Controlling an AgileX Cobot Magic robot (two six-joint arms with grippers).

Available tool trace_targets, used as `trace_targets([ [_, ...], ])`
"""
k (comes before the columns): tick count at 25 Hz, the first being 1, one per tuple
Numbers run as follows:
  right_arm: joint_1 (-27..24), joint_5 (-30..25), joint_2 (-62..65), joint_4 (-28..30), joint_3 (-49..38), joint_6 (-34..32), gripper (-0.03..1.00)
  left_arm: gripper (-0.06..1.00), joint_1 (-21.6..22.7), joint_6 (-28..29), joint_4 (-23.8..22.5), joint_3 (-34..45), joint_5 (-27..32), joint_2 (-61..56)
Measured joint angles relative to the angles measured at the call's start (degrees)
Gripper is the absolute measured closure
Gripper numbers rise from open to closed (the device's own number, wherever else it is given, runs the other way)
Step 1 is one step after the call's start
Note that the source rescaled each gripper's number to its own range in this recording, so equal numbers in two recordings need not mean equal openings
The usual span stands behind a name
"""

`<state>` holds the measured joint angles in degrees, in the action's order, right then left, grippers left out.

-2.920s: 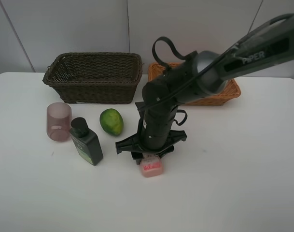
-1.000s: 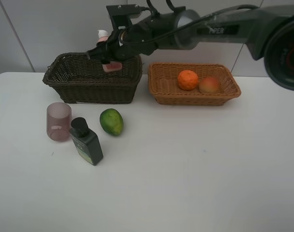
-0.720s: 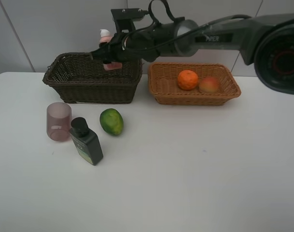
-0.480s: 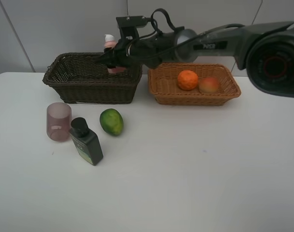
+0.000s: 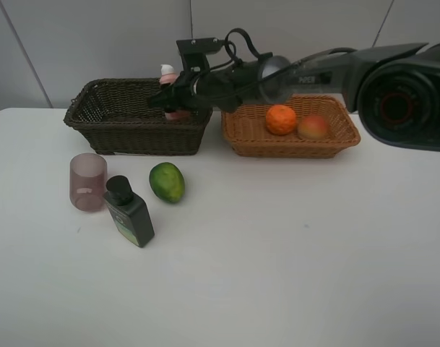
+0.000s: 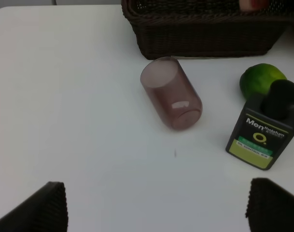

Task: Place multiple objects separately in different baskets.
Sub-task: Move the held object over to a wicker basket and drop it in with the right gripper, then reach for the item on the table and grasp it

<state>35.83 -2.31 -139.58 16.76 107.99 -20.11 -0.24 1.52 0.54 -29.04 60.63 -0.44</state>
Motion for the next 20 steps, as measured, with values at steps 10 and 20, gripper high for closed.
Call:
trace_targets([
  [10,0.00,-2.12,0.55,-0.10,0.00,0.00,0.19,0.02,0.00,0.00,0.00,0.00,0.00,0.00],
  [20,0.59,-16.90,8.03,-2.41,0.16,0.06,0.11,0.02,0.00,0.00,0.00,0.00,0.00,0.00],
])
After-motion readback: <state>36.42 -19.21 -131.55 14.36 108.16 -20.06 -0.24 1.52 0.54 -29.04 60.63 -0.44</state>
